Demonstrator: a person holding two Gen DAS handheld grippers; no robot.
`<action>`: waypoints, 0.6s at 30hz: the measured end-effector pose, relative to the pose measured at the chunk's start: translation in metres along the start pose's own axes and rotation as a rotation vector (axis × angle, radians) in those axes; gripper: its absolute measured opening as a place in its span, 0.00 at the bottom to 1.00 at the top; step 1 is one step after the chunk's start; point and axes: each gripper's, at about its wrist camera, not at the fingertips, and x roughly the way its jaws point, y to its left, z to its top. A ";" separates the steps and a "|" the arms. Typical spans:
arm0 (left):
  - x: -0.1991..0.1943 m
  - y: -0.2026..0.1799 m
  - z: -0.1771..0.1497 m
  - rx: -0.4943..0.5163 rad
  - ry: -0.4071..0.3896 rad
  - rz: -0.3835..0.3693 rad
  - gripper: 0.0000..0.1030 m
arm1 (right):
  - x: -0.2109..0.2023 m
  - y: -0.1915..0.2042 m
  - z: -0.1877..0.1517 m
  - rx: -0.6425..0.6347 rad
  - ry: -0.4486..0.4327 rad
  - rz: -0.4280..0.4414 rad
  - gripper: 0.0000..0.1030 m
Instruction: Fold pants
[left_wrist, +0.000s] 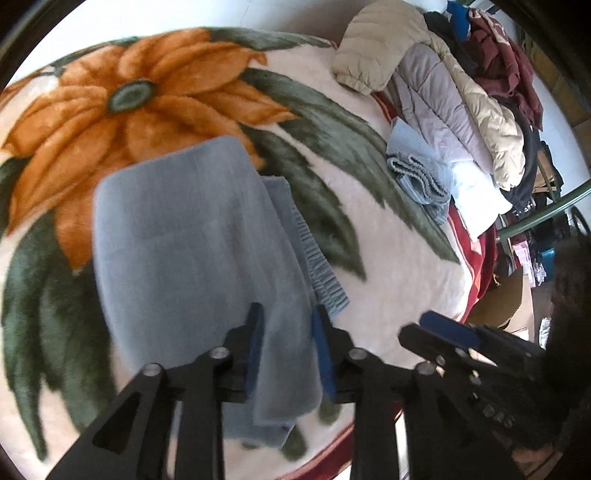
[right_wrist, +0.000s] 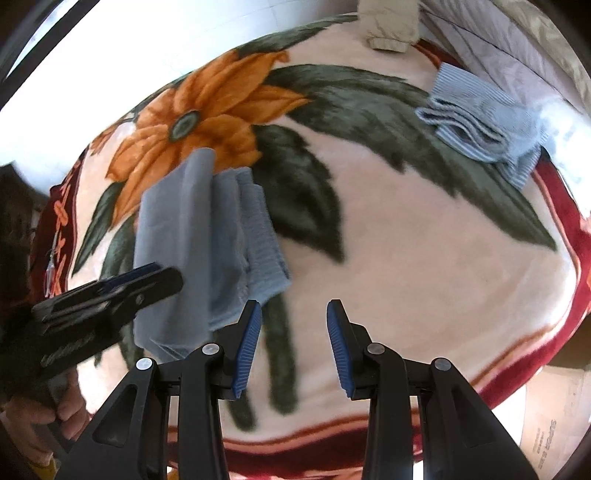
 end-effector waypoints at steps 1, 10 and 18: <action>-0.006 0.002 -0.001 0.000 -0.008 0.009 0.37 | 0.000 0.004 0.003 -0.007 -0.004 0.006 0.36; -0.027 0.066 -0.024 -0.108 -0.004 0.158 0.44 | 0.030 0.049 0.030 -0.122 0.028 0.061 0.37; -0.026 0.109 -0.038 -0.224 0.015 0.205 0.47 | 0.071 0.068 0.051 -0.177 0.083 0.070 0.37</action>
